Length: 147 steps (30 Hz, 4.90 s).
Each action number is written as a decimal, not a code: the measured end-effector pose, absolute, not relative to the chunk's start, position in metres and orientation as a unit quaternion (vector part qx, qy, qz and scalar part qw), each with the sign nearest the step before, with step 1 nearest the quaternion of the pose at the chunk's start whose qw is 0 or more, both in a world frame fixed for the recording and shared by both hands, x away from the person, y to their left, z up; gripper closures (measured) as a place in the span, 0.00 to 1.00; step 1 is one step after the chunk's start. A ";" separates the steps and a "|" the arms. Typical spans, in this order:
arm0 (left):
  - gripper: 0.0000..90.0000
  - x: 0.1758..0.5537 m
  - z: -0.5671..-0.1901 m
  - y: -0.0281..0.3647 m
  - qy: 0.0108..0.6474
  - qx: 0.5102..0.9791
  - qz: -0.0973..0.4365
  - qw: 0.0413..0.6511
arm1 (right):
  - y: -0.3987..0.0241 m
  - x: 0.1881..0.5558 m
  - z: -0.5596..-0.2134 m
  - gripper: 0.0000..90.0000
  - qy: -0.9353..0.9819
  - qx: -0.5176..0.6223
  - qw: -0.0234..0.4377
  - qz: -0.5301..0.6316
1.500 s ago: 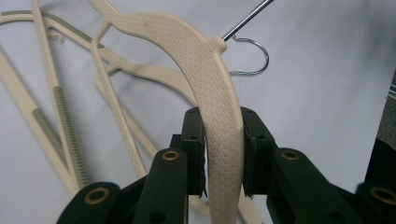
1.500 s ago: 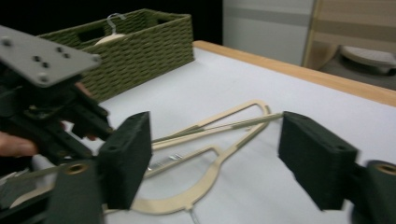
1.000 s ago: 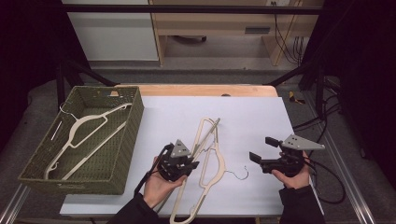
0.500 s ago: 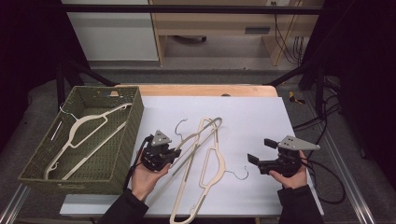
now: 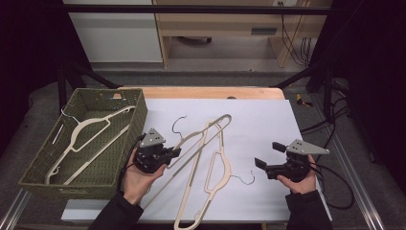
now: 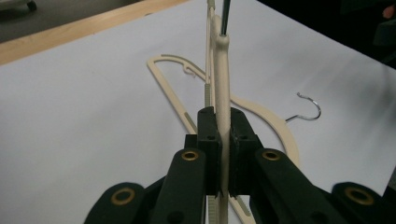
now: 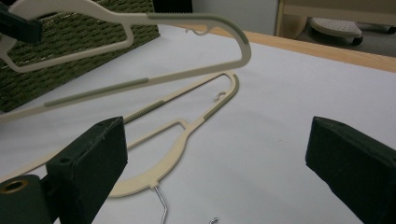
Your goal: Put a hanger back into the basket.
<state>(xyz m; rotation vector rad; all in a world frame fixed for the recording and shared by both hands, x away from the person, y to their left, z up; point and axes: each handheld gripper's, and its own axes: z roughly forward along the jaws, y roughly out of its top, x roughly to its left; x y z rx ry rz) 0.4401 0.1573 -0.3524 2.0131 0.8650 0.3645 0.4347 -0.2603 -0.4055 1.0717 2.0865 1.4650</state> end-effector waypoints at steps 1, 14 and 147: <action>0.95 0.439 -0.348 0.159 0.346 0.812 0.151 0.445 | -0.261 0.435 -0.405 0.06 0.741 0.381 0.189 0.520; 0.95 0.431 -0.290 0.186 0.305 0.814 0.179 0.461 | -0.262 0.433 -0.405 0.02 0.736 0.390 0.206 0.513; 0.52 0.511 -0.376 0.441 0.580 0.739 0.207 0.272 | -0.262 0.431 -0.408 0.01 0.738 0.395 0.231 0.496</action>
